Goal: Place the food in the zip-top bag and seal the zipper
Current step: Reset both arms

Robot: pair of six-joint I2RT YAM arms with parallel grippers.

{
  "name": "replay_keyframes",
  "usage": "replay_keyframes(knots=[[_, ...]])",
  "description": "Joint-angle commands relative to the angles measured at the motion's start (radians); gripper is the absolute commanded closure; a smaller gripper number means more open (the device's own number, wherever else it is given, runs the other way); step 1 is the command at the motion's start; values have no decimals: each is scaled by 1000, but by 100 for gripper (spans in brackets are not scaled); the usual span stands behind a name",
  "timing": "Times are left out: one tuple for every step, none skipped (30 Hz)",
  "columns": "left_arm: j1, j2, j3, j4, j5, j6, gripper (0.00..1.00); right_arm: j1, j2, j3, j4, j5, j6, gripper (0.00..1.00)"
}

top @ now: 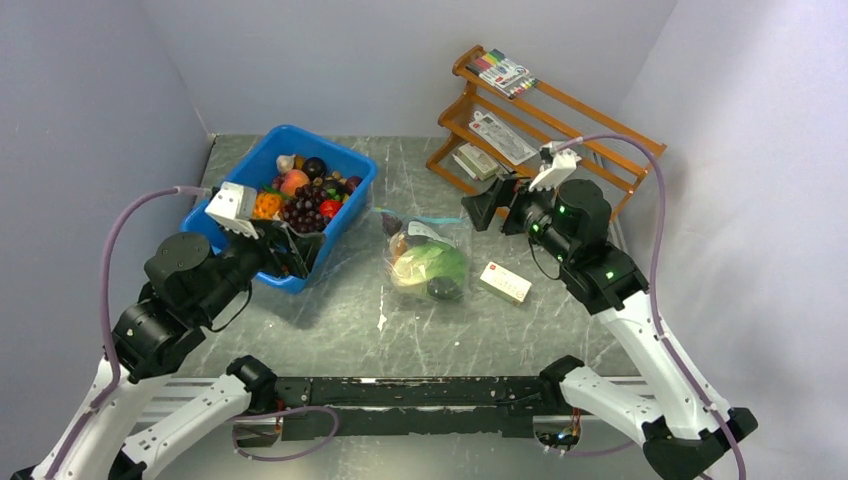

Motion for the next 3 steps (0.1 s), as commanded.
replay_keyframes(knots=[[2, -22, -16, 13, 17, -11, 0, -2, -6, -12, 7, -17, 27, 0], [3, -21, -16, 14, 25, -5, 0, -4, -9, -16, 12, -18, 24, 0], [3, -19, -14, 12, 27, -1, 0, -3, -10, -19, 18, -15, 23, 0]])
